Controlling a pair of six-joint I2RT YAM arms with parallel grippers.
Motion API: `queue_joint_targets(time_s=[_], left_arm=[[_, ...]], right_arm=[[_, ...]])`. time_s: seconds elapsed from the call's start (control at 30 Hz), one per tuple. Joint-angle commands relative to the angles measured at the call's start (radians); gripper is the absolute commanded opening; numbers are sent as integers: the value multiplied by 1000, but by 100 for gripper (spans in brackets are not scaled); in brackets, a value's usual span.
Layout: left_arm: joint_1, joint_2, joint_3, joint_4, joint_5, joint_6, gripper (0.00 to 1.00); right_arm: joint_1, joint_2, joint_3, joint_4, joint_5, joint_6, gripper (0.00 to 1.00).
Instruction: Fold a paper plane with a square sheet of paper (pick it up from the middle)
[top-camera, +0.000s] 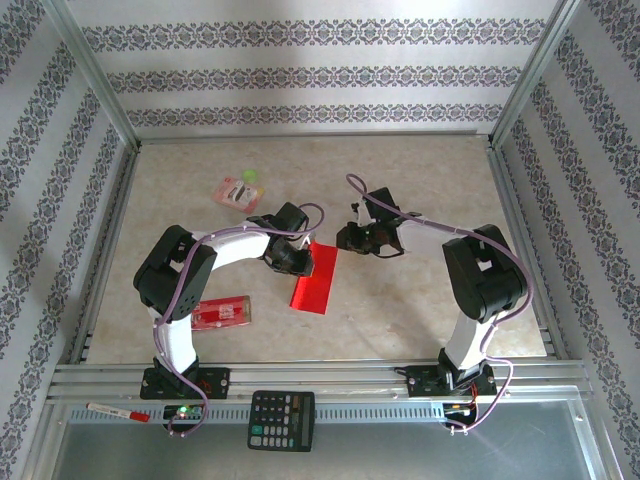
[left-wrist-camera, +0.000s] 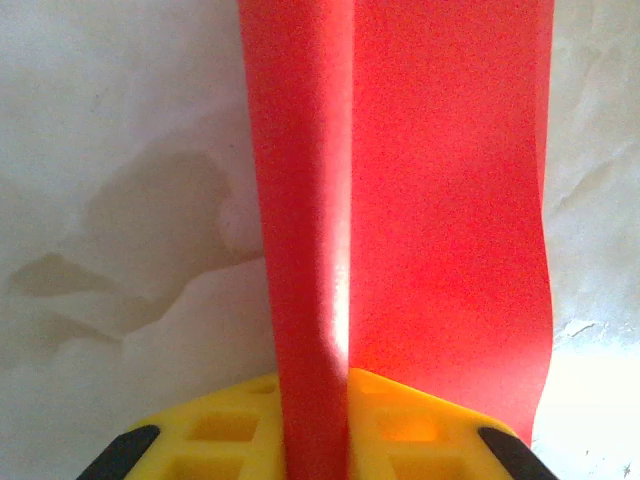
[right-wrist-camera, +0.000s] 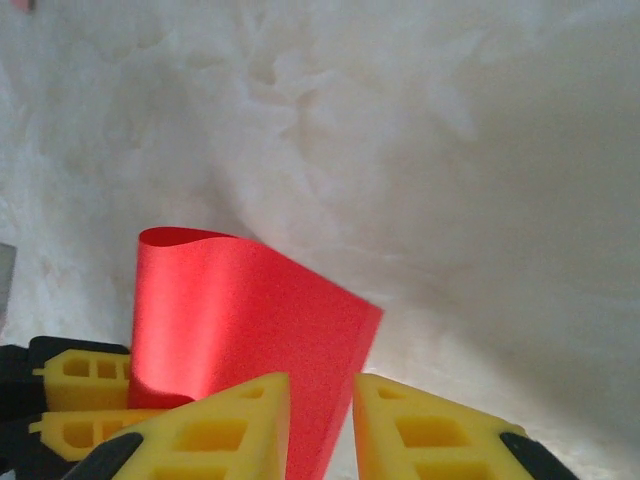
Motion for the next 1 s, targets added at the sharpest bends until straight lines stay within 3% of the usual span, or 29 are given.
queue_joint_targets(time_s=[0.0,0.97], left_arm=[[10,25,-60,-97,-118,-18,18],[10,34,-66,-100,-110,-7,24]], right_arm=[[-29,-46,-23,-18,33,-14,23],[-40,-46,-41,-20,6,-20,24]])
